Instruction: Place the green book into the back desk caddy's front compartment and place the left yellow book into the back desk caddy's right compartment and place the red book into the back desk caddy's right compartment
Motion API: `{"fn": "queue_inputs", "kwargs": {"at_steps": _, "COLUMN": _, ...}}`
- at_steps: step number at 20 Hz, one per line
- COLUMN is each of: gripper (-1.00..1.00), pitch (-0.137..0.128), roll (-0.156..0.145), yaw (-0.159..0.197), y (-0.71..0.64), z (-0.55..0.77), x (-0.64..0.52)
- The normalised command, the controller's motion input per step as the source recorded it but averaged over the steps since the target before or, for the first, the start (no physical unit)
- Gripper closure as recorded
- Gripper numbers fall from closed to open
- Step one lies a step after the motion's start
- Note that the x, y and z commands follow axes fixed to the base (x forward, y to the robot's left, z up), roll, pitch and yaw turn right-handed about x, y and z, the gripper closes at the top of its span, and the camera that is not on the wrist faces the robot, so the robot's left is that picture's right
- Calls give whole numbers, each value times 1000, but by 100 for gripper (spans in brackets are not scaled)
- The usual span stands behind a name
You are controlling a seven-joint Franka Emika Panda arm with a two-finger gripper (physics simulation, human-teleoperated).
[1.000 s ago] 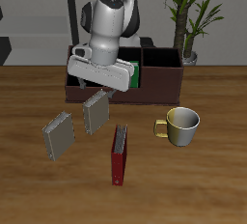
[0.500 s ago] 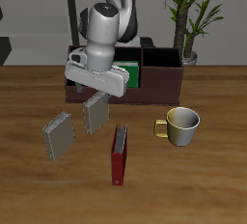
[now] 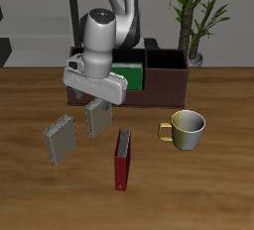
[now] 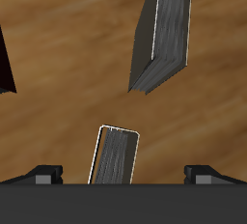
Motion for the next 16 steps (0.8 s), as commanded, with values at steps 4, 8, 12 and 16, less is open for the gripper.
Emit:
{"fn": "queue_inputs", "kwargs": {"at_steps": 4, "gripper": -100, "pitch": 18, "roll": 11, "yaw": -23, "y": -10, "z": -121, "x": 113}}
{"fn": "queue_inputs", "kwargs": {"at_steps": 8, "gripper": -100, "pitch": 18, "roll": 1, "yaw": 6, "y": 49, "z": -99, "x": 58}}
{"fn": "queue_inputs", "kwargs": {"at_steps": 12, "gripper": -100, "pitch": 29, "roll": 6, "yaw": -22, "y": 28, "z": -176, "x": 7}}
{"fn": "queue_inputs", "kwargs": {"at_steps": 16, "gripper": -100, "pitch": 16, "roll": 22, "yaw": -15, "y": 79, "z": -160, "x": -77}}
